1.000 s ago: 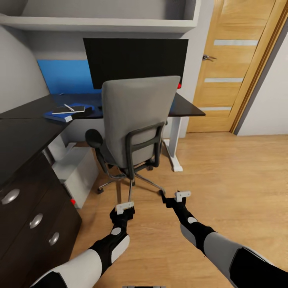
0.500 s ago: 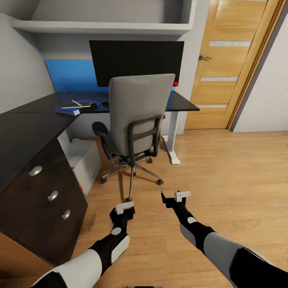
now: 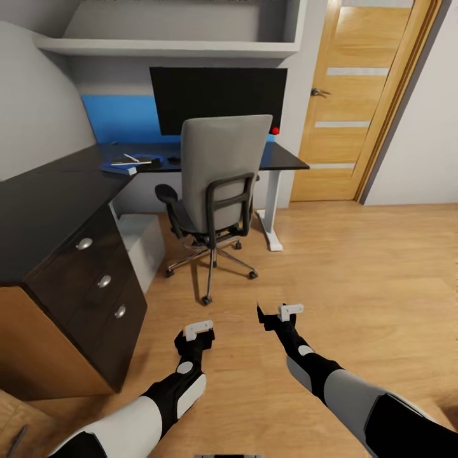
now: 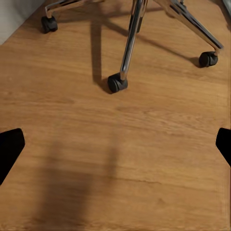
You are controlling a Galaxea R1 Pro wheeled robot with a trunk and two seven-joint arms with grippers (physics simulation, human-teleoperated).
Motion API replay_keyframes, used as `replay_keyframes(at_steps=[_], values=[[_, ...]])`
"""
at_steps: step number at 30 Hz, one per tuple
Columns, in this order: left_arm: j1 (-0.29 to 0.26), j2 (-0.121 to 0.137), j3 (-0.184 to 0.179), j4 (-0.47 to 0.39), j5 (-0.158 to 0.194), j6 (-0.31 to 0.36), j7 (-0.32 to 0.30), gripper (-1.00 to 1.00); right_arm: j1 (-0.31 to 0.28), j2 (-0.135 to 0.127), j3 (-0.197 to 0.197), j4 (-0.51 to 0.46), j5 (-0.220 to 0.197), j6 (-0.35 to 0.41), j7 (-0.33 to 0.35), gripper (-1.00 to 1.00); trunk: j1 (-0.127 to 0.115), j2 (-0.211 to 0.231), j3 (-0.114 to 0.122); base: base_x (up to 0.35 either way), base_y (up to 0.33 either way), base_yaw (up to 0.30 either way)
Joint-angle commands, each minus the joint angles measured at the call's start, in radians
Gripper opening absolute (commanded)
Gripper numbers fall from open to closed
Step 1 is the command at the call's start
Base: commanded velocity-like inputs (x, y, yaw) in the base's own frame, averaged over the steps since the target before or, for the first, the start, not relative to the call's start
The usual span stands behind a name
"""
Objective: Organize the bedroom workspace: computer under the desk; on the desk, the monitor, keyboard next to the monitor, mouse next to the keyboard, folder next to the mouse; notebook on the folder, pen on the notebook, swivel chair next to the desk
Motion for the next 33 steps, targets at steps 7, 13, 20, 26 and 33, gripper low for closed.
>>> replay_keyframes(at_steps=[7, 13, 20, 26, 33], values=[[-0.001, 0.0, -0.009, 0.001, 0.009, -0.006, 0.006, 1.0, -0.001, 0.0, 0.009, 0.001, -0.01, -0.004, 0.0, 1.0, -0.002, 0.0, 0.007, -0.335, 0.0, 0.0], [-0.001, 0.0, -0.009, 0.001, 0.009, -0.007, 0.006, 1.0, -0.001, -0.001, 0.008, 0.001, -0.01, -0.006, 0.0, 1.0, -0.004, 0.001, 0.03, -0.22, 0.0, 0.0], [-0.001, 0.0, -0.009, 0.001, 0.009, -0.007, 0.006, 1.0, -0.001, -0.001, 0.007, 0.001, -0.01, -0.006, 0.001, 1.0, -0.008, 0.003, 0.057, -0.04, 0.0, 0.0], [-0.001, 0.0, -0.009, 0.001, 0.01, -0.007, 0.008, 1.0, -0.001, -0.001, 0.008, 0.002, -0.01, -0.006, 0.0, 1.0, -0.01, 0.005, 0.08, -0.002, 0.0, 0.0], [-0.001, 0.0, -0.007, 0.001, 0.01, -0.006, 0.009, 1.0, -0.001, -0.001, 0.007, 0.003, -0.009, -0.006, 0.0, 1.0, -0.024, 0.026, 0.105, 0.0, 0.0, 0.0]])
